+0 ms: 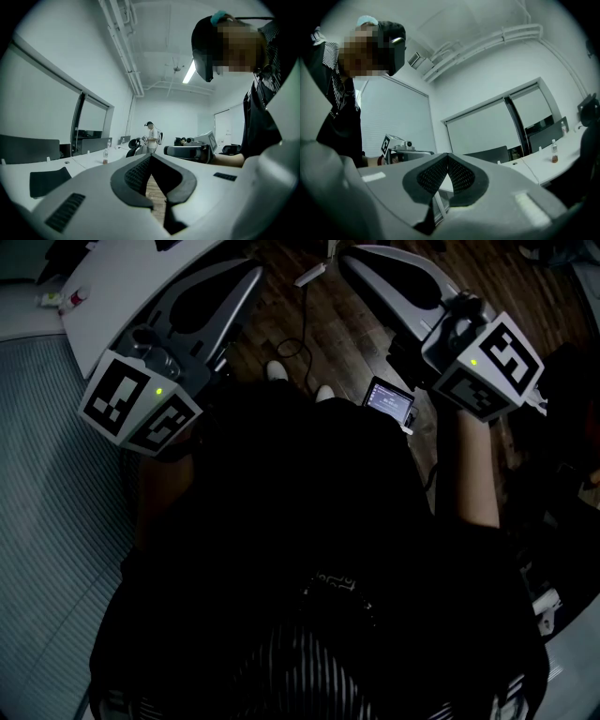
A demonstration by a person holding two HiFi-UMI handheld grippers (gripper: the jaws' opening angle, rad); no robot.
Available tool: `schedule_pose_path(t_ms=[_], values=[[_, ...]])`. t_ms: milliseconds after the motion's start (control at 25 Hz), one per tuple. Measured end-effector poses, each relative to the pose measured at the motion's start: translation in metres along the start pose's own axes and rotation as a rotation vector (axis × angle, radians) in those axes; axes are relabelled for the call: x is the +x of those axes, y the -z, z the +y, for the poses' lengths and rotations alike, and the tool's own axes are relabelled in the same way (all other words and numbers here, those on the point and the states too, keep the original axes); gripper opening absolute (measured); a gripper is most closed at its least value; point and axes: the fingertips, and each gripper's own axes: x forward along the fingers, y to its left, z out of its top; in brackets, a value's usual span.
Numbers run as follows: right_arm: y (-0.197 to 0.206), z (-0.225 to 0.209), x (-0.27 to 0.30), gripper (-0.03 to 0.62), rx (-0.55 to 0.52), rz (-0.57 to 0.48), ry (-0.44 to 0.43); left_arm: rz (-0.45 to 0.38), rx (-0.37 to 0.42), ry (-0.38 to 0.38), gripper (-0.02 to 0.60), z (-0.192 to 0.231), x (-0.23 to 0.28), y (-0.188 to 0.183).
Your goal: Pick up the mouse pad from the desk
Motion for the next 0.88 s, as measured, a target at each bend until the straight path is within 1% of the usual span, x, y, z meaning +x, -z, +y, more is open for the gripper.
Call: schedule_pose_path(t_ms=[120, 240, 400, 520, 680, 800, 880], values=[[-0.005, 0.0, 0.001, 0.005, -0.008, -0.001, 0.007, 0.003, -0.017, -0.011, 0.009, 0.004, -0.005, 0.002], [-0.008, 0.003, 0.005, 0.005, -0.024, 0.021, 0.018, -0.004, -0.02, 0.005, 0.009, 0.004, -0.003, -0.001], [-0.01, 0.0, 0.004, 0.005, -0.055, 0.024, 0.041, -0.028, 0.009, 0.042, 0.009, 0.004, 0.003, -0.005], [-0.015, 0.001, 0.004, 0.005, -0.102, 0.013, 0.035, -0.051, 0.038, 0.05, 0.009, 0.007, 0.003, -0.006], [-0.016, 0.0, 0.004, 0.005, -0.157, 0.029, 0.04, -0.075, 0.054, 0.039, 0.009, 0.017, 0.0, 0.002], [-0.02, -0.001, 0.004, 0.005, -0.184, 0.024, 0.047, -0.07, 0.093, 0.024, 0.009, 0.022, -0.004, 0.008], [-0.019, 0.0, -0.001, 0.005, -0.198, 0.024, 0.05, -0.077, 0.092, 0.016, 0.009, 0.019, -0.007, 0.013]])
